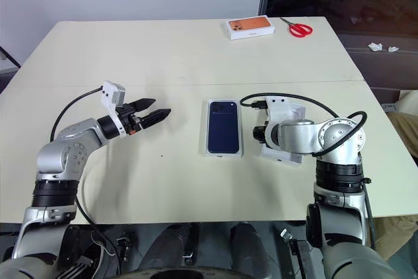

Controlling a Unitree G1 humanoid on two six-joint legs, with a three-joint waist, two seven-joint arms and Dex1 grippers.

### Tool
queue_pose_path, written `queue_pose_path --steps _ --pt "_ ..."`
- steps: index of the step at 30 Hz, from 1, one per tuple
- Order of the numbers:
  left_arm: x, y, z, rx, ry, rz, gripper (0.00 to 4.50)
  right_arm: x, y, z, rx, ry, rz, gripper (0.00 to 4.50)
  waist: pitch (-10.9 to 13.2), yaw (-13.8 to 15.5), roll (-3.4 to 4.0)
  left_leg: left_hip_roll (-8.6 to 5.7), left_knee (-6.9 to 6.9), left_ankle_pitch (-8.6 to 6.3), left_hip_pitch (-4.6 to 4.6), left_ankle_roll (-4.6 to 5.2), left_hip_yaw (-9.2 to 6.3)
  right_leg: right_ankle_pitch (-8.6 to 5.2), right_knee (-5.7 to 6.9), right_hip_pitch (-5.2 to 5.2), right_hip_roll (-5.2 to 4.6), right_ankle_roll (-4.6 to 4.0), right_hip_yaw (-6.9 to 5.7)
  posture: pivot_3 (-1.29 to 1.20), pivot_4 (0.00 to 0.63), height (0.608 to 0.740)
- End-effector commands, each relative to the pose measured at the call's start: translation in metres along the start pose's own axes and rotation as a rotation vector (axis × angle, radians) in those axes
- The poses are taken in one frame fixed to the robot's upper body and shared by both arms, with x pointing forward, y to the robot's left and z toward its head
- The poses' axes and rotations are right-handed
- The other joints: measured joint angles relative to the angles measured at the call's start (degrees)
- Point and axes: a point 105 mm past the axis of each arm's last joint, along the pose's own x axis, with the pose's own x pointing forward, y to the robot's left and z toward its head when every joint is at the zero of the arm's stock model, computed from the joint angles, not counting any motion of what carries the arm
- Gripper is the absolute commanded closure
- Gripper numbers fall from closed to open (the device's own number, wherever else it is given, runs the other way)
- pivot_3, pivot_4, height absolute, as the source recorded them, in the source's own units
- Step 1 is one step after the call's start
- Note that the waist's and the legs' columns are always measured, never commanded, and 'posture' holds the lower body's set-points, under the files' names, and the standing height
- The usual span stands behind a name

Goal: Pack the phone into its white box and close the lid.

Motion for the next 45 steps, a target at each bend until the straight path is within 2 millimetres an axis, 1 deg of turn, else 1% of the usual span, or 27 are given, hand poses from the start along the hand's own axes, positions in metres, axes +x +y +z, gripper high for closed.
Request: queue_pose_path --steps 1,6,10,14,16,19,20,21,23,25,27,29,31,35,37,41,45 --pt "0.001 -0.007 0.017 0.031 -0.042 -0.023 0.0 0.0 0.0 -0.002 -0.015 0.005 -0.013 4.44 0.0 -0.02 0.0 0.02 0.0 0.0 0.0 0.0 0.01 0.0 0.0 0.0 0.01 0.0 0.01 0.0 0.15 0.74" --pt "0.001 -0.007 0.018 0.027 -0.045 -0.021 0.0 0.002 -0.004 0.002 0.0 0.002 -0.038 4.48 -0.01 -0.04 -0.01 0.06 0.01 -0.01 0.05 0.01 0.03 0.0 0.0 0.05 0.06 0.0 0.01 0.0 0.15 0.74" --pt "0.001 -0.007 0.018 0.02 -0.047 -0.024 0.0 0.0 -0.006 0.012 0.011 -0.034 -0.045 4.48 -0.01 -0.04 -0.01 0.06 0.02 -0.01 0.08 0.02 0.07 0.0 0.0 0.06 0.06 0.0 0.04 0.0 0.15 0.74" --pt "0.001 -0.008 0.019 0.024 -0.052 -0.025 0.0 -0.012 -0.006 0.041 0.008 -0.162 -0.014 4.48 0.0 -0.04 0.01 0.06 0.02 -0.02 0.08 0.04 0.12 0.0 0.0 0.05 0.08 0.0 0.07 0.0 0.15 0.74" --pt "0.0 -0.007 0.02 0.028 -0.061 -0.022 0.0 -0.017 -0.004 0.054 -0.024 -0.221 0.006 4.48 0.0 -0.03 0.01 0.06 0.02 -0.04 0.08 0.06 0.17 0.0 0.0 0.04 0.13 0.01 0.09 0.0 0.15 0.74" --pt "-0.001 -0.006 0.023 0.027 -0.07 -0.019 0.0 -0.024 0.017 0.074 -0.038 -0.318 0.15 4.48 0.0 -0.14 0.01 0.07 0.01 -0.05 0.08 0.08 0.18 0.0 0.0 0.02 0.16 0.01 0.09 0.0 0.15 0.74" --pt "-0.001 -0.005 0.024 0.029 -0.072 -0.015 0.0 -0.028 0.032 0.081 0.0 -0.355 0.272 4.48 0.0 -0.22 0.01 0.1 0.01 -0.05 0.09 0.08 0.19 0.0 0.0 0.02 0.16 0.02 0.11 0.0 0.15 0.74" --pt "-0.002 -0.004 0.024 0.03 -0.074 -0.014 0.0 -0.031 0.043 0.086 0.086 -0.375 0.393 4.48 0.0 -0.31 0.0 0.11 0.0 -0.05 0.09 0.08 0.2 0.0 0.0 0.01 0.15 0.02 0.12 0.0 0.15 0.74" --pt "-0.003 -0.003 0.024 0.03 -0.076 -0.011 0.0 -0.04 0.06 0.093 0.218 -0.408 0.605 4.48 0.01 -0.37 0.01 0.18 0.0 -0.05 0.13 0.08 0.22 0.0 0.01 0.02 0.18 0.02 0.17 0.0 0.15 0.74" --pt "-0.004 -0.002 0.025 0.026 -0.082 -0.008 0.0 -0.055 0.072 0.097 0.23 -0.459 0.731 4.48 0.03 -0.07 0.04 0.19 -0.01 -0.04 0.13 0.07 0.22 0.0 0.05 0.0 0.17 0.02 0.16 0.0 0.15 0.74" --pt "-0.005 -0.001 0.026 0.022 -0.084 -0.007 0.0 -0.067 0.083 0.099 0.253 -0.477 0.861 4.48 0.03 0.28 0.03 0.14 0.01 -0.05 0.1 0.08 0.22 0.0 0.04 -0.01 0.1 0.02 0.17 0.0 0.15 0.74" --pt "-0.005 -0.001 0.026 0.021 -0.087 -0.007 0.0 -0.072 0.087 0.101 0.281 -0.485 0.929 4.48 0.03 0.26 0.03 0.08 0.06 -0.06 0.09 0.1 0.22 0.0 0.03 0.01 0.05 0.01 0.17 0.0 0.15 0.74" --pt "-0.005 -0.002 0.028 0.011 -0.094 -0.008 0.0 -0.081 0.095 0.102 0.329 -0.485 1.036 4.48 0.03 0.19 0.03 0.06 0.07 -0.08 0.09 0.12 0.23 0.0 0.02 0.02 0.02 0.02 0.18 0.0 0.15 0.74" --pt "-0.005 -0.002 0.03 0.009 -0.103 -0.009 0.0 -0.088 0.115 0.084 0.373 -0.404 1.189 4.48 0.03 -0.08 0.03 0.13 0.0 -0.07 0.1 0.11 0.22 0.0 0.04 -0.04 0.05 0.01 0.18 0.0 0.15 0.74" --pt "-0.005 -0.002 0.032 0.007 -0.115 -0.009 0.0 -0.088 0.128 0.074 0.411 -0.349 1.254 4.48 0.03 -0.19 0.03 0.13 0.0 -0.07 0.1 0.1 0.23 0.0 0.05 -0.06 0.05 0.01 0.21 0.0 0.15 0.74" --pt "-0.006 -0.002 0.035 0.007 -0.135 -0.008 0.0 -0.081 0.143 0.063 0.455 -0.272 1.267 4.48 0.04 -0.28 0.04 0.13 0.0 -0.06 0.1 0.09 0.24 0.0 0.1 -0.12 0.06 0.01 0.25 0.0 0.15 0.74" --pt "-0.007 -0.005 0.036 0.006 -0.144 -0.017 0.0 -0.075 0.149 0.059 0.503 -0.228 1.265 4.48 0.04 -0.04 0.04 0.12 0.01 -0.06 0.1 0.09 0.25 0.0 0.1 -0.11 0.06 0.01 0.25 0.0 0.15 0.74"
